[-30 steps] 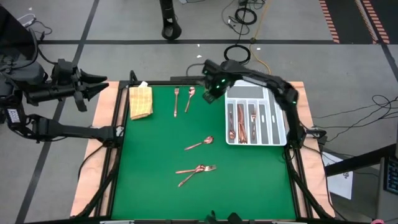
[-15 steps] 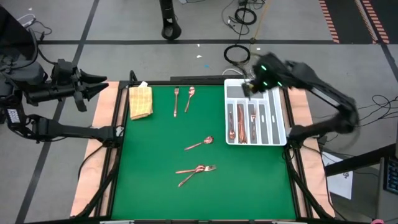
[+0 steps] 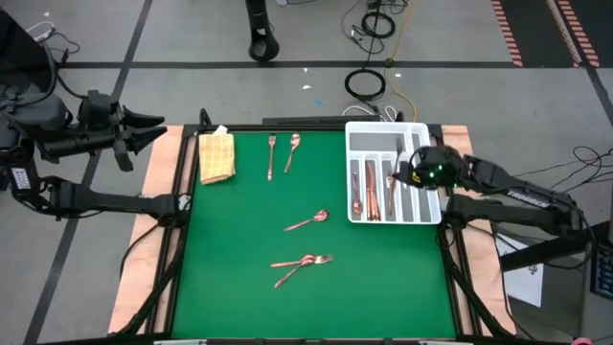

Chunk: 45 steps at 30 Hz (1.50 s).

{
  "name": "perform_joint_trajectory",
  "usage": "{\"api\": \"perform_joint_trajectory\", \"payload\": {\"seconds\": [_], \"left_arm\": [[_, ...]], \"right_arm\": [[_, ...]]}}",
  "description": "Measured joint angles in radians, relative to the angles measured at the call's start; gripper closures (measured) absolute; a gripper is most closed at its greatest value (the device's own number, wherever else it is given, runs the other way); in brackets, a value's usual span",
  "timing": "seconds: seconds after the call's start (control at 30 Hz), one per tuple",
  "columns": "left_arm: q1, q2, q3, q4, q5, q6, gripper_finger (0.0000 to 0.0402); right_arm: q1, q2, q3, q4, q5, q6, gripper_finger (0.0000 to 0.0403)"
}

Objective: Sort silverware
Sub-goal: Put the top right gold fork into the silverware organizer, then put the center gold spoon into the silverware organizer

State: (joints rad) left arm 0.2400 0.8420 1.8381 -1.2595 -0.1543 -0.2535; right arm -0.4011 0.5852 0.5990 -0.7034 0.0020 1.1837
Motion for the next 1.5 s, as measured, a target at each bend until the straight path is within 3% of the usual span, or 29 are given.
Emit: {"api": "perform_joint_trajectory", "payload": {"seconds": [0.3, 0.5, 0.67, 1.13, 1.27, 1.5], "left_arm": [[0.0, 0.0, 0.0, 0.025, -0.01, -0.002, 0.0254], [0.0, 0.0, 0.0, 0.025, -0.019, -0.003, 0.0254], [0.0, 0.0, 0.0, 0.025, -0.034, -0.012, 0.0254], [0.0, 0.0, 0.0, 0.025, -0.06, -0.028, 0.0254], [0.0, 0.0, 0.0, 0.025, -0.064, -0.028, 0.0254], [0.0, 0.0, 0.0, 0.025, -0.064, -0.028, 0.0254]], "right_arm": [[0.051, -0.047, -0.161, 0.034, -0.04, 0.109, 0.0403], [0.05, -0.046, -0.265, 0.193, -0.079, 0.156, 0.0403], [0.05, -0.045, -0.35, 0.221, -0.08, 0.226, 0.0403], [0.032, -0.045, -0.402, 0.212, -0.05, 0.191, 0.0402], [0.032, -0.045, -0.402, 0.213, -0.024, 0.174, 0.038], [0.032, -0.046, -0.402, 0.213, -0.019, 0.173, 0.0299]]}}
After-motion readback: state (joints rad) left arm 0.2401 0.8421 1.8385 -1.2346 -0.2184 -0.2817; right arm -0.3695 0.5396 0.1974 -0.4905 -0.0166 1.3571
